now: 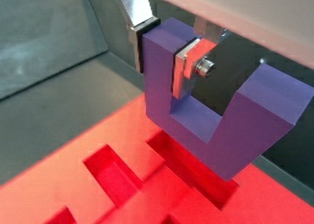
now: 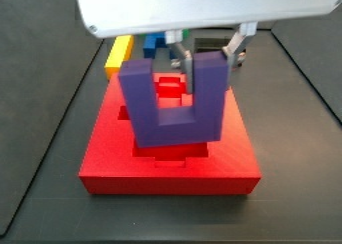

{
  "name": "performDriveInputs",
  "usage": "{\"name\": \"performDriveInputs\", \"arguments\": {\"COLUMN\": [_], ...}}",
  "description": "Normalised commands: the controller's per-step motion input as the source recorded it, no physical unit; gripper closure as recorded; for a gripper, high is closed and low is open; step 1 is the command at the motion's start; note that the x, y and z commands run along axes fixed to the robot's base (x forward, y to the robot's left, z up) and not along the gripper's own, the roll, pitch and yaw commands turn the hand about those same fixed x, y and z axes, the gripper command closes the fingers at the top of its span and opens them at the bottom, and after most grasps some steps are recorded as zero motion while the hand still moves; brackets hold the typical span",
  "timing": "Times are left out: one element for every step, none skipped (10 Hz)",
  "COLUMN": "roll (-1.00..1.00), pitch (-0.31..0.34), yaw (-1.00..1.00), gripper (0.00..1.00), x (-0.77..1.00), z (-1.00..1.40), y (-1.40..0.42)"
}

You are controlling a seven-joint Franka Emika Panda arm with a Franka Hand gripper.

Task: Pick up the purple object. Move up. Place the purple object on the fixture. Regrasp the purple object. Move to above the board. Insert the purple object.
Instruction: Insert the purple object.

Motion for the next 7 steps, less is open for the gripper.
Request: {"name": "performDriveInputs", "arguments": {"roll": [0.50,0.50,0.50,0.38,0.37,0.40,0.35], "pitch": [-0.001,0.000,0.000,0.000,-0.019,-0.009,-0.019], "yaw": [0.00,0.00,0.00,0.04,0.07,0.11,0.15], "gripper": [1.00,1.00,1.00,1.00,1.00,1.00,1.00], "x": [0.14,0.09,0.00,0.00,0.00,0.00,0.00], "z": [-0.10,-0.04,0.00,-0.01,-0.04,-0.13,-0.25], "y": [-0.19,-0.16,-0.23,-0.16,-0.06,0.00,0.11]}}
